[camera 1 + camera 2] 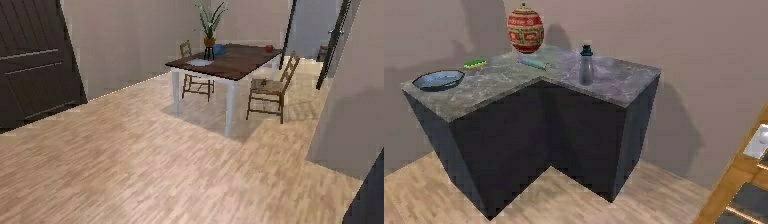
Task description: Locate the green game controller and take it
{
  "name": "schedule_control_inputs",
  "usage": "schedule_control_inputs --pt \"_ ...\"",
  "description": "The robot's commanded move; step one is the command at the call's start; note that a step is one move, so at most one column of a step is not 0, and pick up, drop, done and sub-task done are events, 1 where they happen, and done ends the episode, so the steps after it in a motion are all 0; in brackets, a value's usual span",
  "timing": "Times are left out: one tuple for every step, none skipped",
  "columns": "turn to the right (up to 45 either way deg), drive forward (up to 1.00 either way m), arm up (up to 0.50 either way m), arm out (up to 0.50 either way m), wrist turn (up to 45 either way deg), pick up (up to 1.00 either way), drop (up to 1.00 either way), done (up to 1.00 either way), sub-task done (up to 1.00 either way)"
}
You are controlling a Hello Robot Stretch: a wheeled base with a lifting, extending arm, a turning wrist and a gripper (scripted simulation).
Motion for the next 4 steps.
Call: schedule_control_inputs --pt "0.0 0.55 0.00 0.00 0.0 0.00 0.00 0.00 0.00" --pt "-24.0 0.00 0.00 0.00 0.0 0.00 0.00 0.00 0.00" --pt "0.0 1.00 0.00 0.00 0.0 0.00 0.00 0.00 0.00" --pt "0.0 0.90 0.00 0.00 0.0 0.00 0.00 0.00 0.00"
